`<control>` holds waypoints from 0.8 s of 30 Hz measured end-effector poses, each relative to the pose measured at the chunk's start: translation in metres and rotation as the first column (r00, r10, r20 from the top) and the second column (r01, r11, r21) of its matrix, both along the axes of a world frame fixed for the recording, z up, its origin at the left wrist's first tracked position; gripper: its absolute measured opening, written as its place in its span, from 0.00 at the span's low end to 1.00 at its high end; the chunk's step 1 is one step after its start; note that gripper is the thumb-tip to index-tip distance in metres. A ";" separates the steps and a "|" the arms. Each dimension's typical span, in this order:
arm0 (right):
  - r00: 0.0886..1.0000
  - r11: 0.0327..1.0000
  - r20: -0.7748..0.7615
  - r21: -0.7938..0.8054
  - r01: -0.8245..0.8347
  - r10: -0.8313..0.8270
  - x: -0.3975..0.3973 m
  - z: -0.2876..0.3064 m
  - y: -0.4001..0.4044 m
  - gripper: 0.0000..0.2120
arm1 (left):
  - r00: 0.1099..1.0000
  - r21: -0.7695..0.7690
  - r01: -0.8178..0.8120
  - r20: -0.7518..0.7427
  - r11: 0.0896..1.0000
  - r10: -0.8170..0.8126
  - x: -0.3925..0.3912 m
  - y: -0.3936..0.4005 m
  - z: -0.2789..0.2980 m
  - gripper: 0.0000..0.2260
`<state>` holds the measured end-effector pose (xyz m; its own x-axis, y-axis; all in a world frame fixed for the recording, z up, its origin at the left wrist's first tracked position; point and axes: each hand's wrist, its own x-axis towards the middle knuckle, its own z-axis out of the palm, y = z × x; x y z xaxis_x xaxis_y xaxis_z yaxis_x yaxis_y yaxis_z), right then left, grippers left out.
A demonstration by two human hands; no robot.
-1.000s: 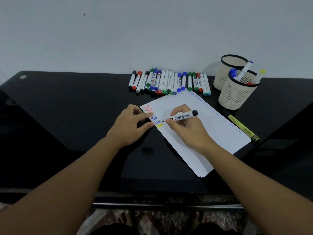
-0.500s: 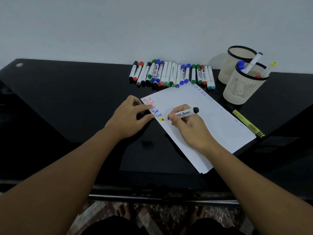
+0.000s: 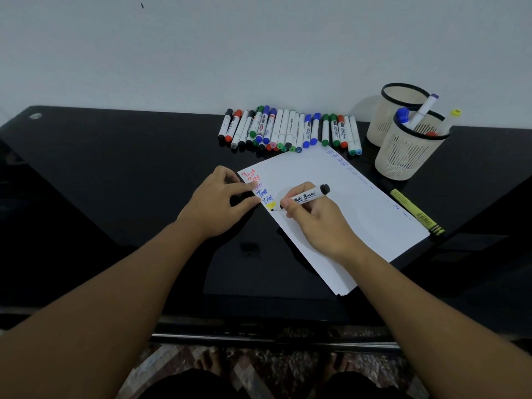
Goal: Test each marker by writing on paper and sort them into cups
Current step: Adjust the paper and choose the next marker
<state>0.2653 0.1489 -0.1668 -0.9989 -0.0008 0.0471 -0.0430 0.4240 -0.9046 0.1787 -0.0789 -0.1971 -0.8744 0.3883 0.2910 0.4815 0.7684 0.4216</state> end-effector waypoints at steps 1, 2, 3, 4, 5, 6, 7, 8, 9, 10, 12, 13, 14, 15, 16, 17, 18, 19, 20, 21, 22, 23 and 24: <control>1.000 1.000 -0.001 0.006 -0.001 0.001 0.000 0.000 0.000 0.05 | 1.000 0.000 0.000 0.000 1.000 0.000 0.000 0.000 0.000 0.22; 1.000 1.000 -0.003 0.015 -0.001 0.001 0.000 0.000 0.000 0.04 | 1.000 -0.001 0.000 -0.001 1.000 0.000 0.000 0.000 0.000 0.22; 1.000 1.000 -0.006 0.027 0.000 0.001 0.000 0.001 -0.001 0.04 | 1.000 -0.002 -0.001 0.000 1.000 0.001 0.000 0.000 0.000 0.22; 1.000 0.999 -0.008 0.039 0.000 0.000 0.000 0.001 -0.001 0.04 | 1.000 -0.004 -0.001 0.001 1.000 0.001 0.000 0.000 0.000 0.22; 1.000 0.999 -0.008 0.046 0.001 -0.001 0.000 0.001 -0.001 0.04 | 1.000 -0.008 -0.003 0.002 1.000 0.003 0.000 0.000 0.000 0.22; 1.000 0.999 -0.006 0.048 0.002 -0.001 0.000 0.002 -0.001 0.03 | 1.000 -0.013 -0.004 0.003 1.000 0.004 0.000 0.000 0.000 0.22; 1.000 0.999 -0.008 0.053 0.001 -0.001 0.000 0.002 -0.001 0.04 | 1.000 -0.018 -0.005 0.003 1.000 0.005 -0.001 0.000 0.000 0.22; 1.000 0.998 -0.012 0.061 0.001 0.000 0.000 0.002 -0.002 0.04 | 1.000 -0.022 -0.006 0.006 1.000 0.006 -0.001 0.000 0.000 0.22; 1.000 0.998 -0.018 0.070 0.004 -0.002 0.001 0.002 -0.002 0.04 | 1.000 -0.025 -0.007 0.008 1.000 0.007 -0.001 0.000 0.000 0.22; 1.000 0.997 -0.025 0.078 0.014 -0.012 0.000 0.002 -0.002 0.04 | 1.000 -0.026 -0.008 0.011 1.000 0.008 -0.001 0.000 0.000 0.22; 0.999 0.996 -0.037 0.084 0.043 -0.040 0.000 0.001 -0.001 0.04 | 1.000 -0.024 -0.011 0.017 1.000 0.011 -0.001 0.000 0.001 0.22; 0.998 0.996 -0.038 0.080 0.048 -0.045 0.000 0.001 0.000 0.04 | 1.000 -0.022 -0.012 0.018 1.000 0.012 0.000 0.000 0.001 0.23; 0.998 0.996 -0.033 0.072 0.046 -0.044 0.000 0.002 0.000 0.04 | 1.000 -0.022 -0.012 0.019 1.000 0.012 0.000 -0.001 0.001 0.23; 0.999 0.997 -0.024 0.064 0.041 -0.040 0.000 0.001 -0.001 0.04 | 1.000 -0.020 -0.010 0.019 1.000 0.011 0.000 -0.001 0.001 0.23; 0.999 0.997 -0.017 0.062 0.036 -0.035 0.000 0.001 -0.001 0.04 | 1.000 -0.016 -0.009 0.018 1.000 0.009 0.000 0.000 0.001 0.23; 0.999 0.997 -0.014 0.067 0.030 -0.029 -0.001 0.001 -0.001 0.04 | 1.000 -0.013 -0.008 0.016 1.000 0.008 0.000 0.000 0.001 0.22; 1.000 0.997 -0.016 0.073 0.025 -0.024 0.000 0.001 -0.001 0.04 | 1.000 -0.013 -0.007 0.015 1.000 0.007 0.000 0.000 0.001 0.22; 1.000 0.997 -0.018 0.077 0.021 -0.019 0.000 0.001 -0.001 0.04 | 1.000 -0.015 -0.007 0.014 1.000 0.007 0.000 0.001 0.001 0.22; 1.000 0.997 -0.019 0.078 0.018 -0.017 0.001 0.001 -0.001 0.04 | 1.000 -0.015 -0.007 0.014 1.000 0.007 0.000 0.001 0.001 0.22; 1.000 0.997 -0.017 0.078 0.017 -0.016 0.001 0.002 0.000 0.05 | 1.000 -0.012 -0.008 0.016 1.000 0.008 0.000 0.000 0.001 0.22; 1.000 0.997 -0.013 0.078 0.016 -0.015 0.002 0.003 0.000 0.05 | 1.000 -0.009 -0.008 0.018 1.000 0.008 0.000 0.000 0.001 0.22; 1.000 0.997 -0.011 0.078 0.016 -0.015 0.002 0.004 0.000 0.05 | 1.000 -0.006 -0.008 0.018 1.000 0.008 0.000 0.000 0.002 0.22; 1.000 0.997 -0.010 0.072 0.018 -0.017 0.003 0.005 0.000 0.06 | 1.000 -0.003 -0.007 0.018 1.000 0.007 0.001 0.000 0.002 0.22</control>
<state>0.2687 0.1491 -0.1620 -0.9983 0.0129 0.0571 -0.0435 0.4889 -0.8713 0.1792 -0.0789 -0.1955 -0.8823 0.3826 0.2741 0.4682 0.7731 0.4279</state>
